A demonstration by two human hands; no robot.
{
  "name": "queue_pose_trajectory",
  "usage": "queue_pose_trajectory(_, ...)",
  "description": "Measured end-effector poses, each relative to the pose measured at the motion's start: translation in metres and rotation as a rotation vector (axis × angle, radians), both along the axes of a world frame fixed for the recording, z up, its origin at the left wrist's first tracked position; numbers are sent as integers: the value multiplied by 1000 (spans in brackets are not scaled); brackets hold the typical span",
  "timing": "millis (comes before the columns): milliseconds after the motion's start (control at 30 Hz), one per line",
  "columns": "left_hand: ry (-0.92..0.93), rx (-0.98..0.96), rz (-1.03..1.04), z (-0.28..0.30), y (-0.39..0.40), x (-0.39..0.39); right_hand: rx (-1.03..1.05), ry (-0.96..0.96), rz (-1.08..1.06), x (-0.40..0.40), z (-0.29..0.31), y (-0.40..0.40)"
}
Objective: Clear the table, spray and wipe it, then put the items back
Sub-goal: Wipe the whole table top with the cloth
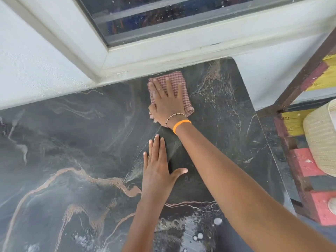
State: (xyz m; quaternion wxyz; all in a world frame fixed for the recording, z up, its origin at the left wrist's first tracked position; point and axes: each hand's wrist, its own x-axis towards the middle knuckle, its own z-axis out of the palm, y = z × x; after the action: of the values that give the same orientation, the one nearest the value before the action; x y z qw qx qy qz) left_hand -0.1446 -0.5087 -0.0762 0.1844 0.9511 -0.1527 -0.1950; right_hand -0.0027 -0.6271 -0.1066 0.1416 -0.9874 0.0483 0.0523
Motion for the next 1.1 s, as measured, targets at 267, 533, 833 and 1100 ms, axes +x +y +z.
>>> queue_pose_trajectory(267, 91, -7, 40, 2, 21, -1, -9, 8, 158, 27, 6, 10)
queue_pose_trajectory(533, 105, -31, 38, 0, 25, 2, -9, -13, -361, -24, -1, -141)
queue_pose_trajectory(833, -9, -190, 117, 2, 45, -19, -8, 0, -504, -120, -2, -82)
queue_pose_trajectory(1100, -91, -192, 263, 8, 130, -55, 40, 36, 46, -159, 7, 118)
